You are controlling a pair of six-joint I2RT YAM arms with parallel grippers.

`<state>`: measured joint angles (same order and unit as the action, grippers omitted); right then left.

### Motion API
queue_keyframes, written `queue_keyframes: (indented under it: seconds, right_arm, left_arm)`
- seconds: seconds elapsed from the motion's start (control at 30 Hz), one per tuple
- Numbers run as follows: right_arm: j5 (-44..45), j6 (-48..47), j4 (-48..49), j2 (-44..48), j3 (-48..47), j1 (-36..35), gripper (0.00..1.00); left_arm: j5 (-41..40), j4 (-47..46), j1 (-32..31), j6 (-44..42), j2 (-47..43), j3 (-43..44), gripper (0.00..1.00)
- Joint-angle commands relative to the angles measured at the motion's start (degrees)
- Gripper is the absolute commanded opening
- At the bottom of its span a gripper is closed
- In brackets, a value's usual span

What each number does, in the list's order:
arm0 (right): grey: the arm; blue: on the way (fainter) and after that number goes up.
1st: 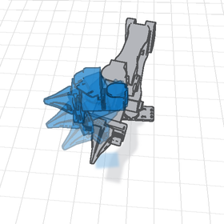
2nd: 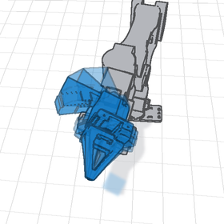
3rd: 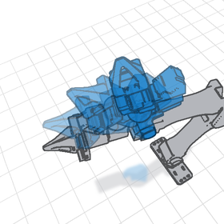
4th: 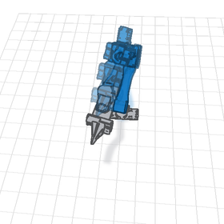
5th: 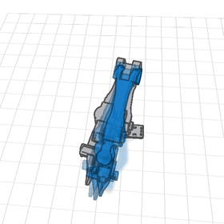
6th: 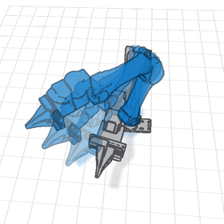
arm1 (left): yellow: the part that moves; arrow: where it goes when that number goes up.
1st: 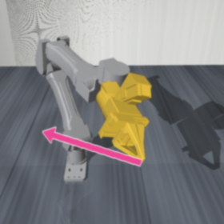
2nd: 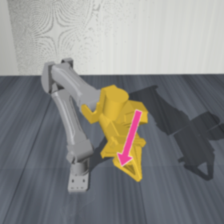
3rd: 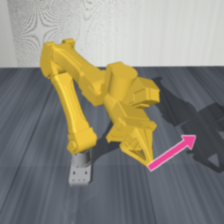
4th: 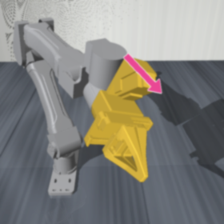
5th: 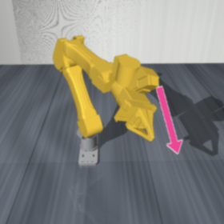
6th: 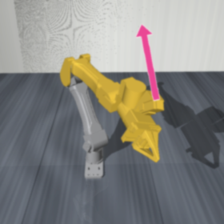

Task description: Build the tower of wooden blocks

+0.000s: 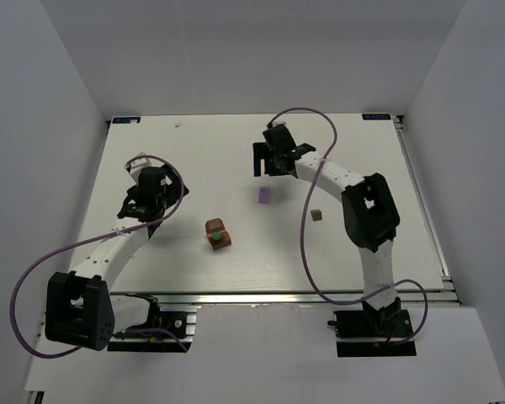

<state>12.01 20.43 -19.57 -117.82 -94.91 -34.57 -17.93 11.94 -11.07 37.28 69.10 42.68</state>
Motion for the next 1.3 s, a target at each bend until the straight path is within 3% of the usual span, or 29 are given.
queue_keyframes:
  seconds: [0.0,0.13,0.73,0.93,1.07,1.2,1.27]
  right_arm:
    - [7.14,7.7,-6.17,-3.02,-4.75,-1.2,0.89]
    - [7.68,7.61,-5.83,-4.78,-4.76,-2.78,0.88]
    - [7.76,9.37,-5.48,-2.94,0.87,-4.54,0.57]
    - [9.0,9.55,-5.74,-1.54,1.75,-4.63,0.3]
    - [8.3,6.3,-4.25,0.13,2.54,-4.98,0.18]
    - [4.09,-9.02,2.23,3.64,5.17,-5.16,0.12]
    - [-2.76,-16.44,4.97,6.89,7.88,-5.16,0.06]
  left_arm:
    - [-0.7,-0.96,0.43,-0.71,-0.28,-0.13,0.98]
    - [-0.79,-1.13,0.52,-0.89,-0.02,-0.31,0.98]
    - [0.18,-2.01,0.7,-1.33,-0.02,-1.1,0.98]
    - [0.35,-2.19,0.7,-1.33,-0.28,-1.37,0.98]
    - [0.44,-2.28,0.7,-1.42,-0.28,-1.28,0.98]
    - [0.79,-2.45,0.79,-1.59,-0.19,-1.37,0.98]
    - [1.15,-2.45,0.79,-1.86,-0.28,-1.46,0.98]
